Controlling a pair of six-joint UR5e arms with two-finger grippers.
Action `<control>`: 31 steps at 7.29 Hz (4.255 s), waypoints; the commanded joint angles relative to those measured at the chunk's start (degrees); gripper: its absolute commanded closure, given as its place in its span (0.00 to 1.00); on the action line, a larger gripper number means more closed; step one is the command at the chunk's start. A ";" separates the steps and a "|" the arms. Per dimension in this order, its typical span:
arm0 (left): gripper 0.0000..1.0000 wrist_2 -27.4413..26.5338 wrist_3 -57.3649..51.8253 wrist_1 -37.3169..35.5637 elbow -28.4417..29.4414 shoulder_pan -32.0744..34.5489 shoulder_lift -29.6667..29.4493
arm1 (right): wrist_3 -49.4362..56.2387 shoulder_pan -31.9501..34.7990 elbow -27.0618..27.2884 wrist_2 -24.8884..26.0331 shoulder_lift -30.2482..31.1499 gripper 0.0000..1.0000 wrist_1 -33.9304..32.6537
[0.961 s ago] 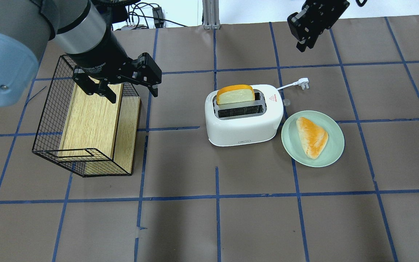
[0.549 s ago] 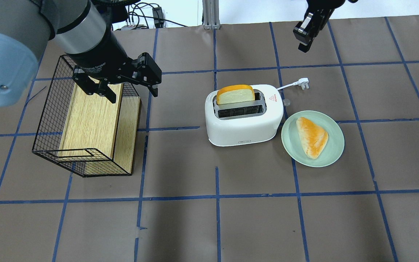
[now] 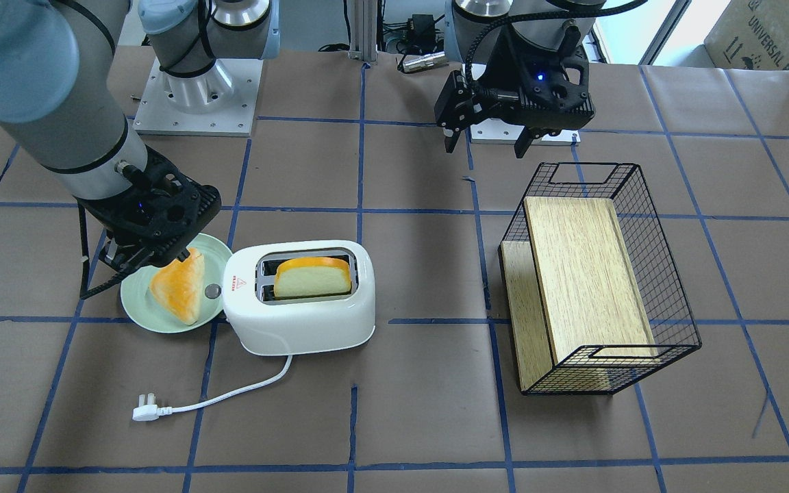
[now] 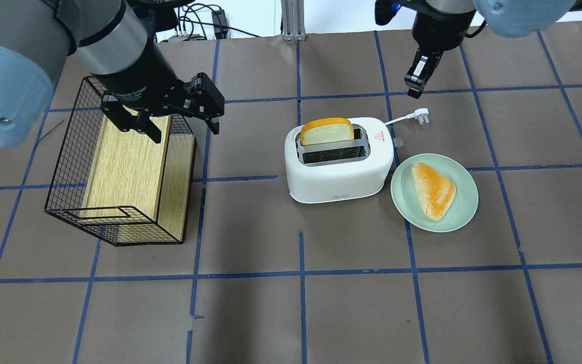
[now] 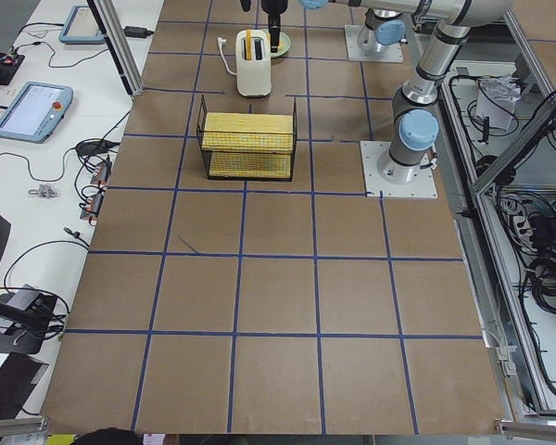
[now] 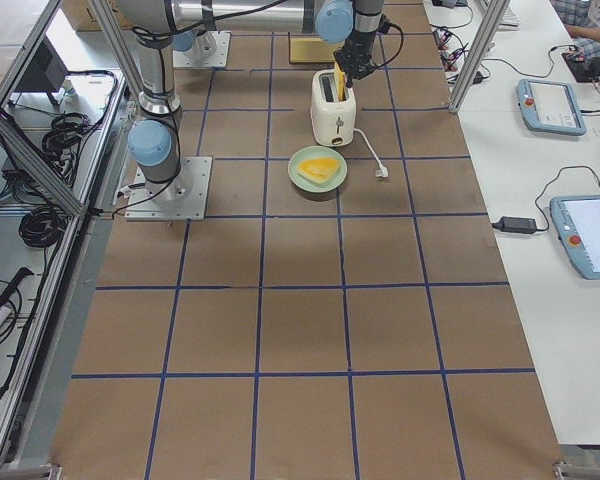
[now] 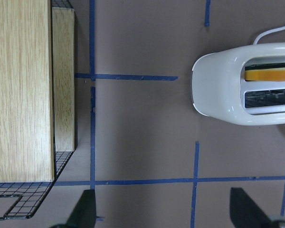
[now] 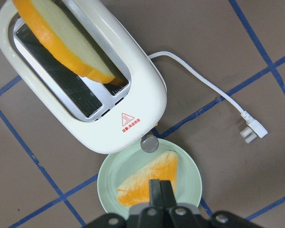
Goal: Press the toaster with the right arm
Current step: 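Move the right gripper down toward the toaster's lever beside the plate, then press the toaster lever down with the closed right gripper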
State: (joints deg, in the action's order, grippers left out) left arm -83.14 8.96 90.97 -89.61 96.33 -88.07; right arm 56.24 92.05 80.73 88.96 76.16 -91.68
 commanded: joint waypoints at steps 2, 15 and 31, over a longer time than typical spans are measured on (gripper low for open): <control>0.00 0.00 0.00 0.00 -0.04 0.00 0.00 | 17.70 -0.02 7.93 5.95 1.35 0.94 -9.26; 0.00 0.00 0.00 0.00 -0.04 0.00 0.00 | 28.57 1.12 19.90 3.51 1.01 0.96 -23.54; 0.00 0.00 0.00 0.00 -0.04 0.00 0.00 | 30.42 1.12 22.54 1.92 -2.42 0.96 -28.38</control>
State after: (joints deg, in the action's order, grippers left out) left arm -83.14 8.96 90.97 -89.65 96.33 -88.07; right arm 86.54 93.26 102.92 90.88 73.75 -119.73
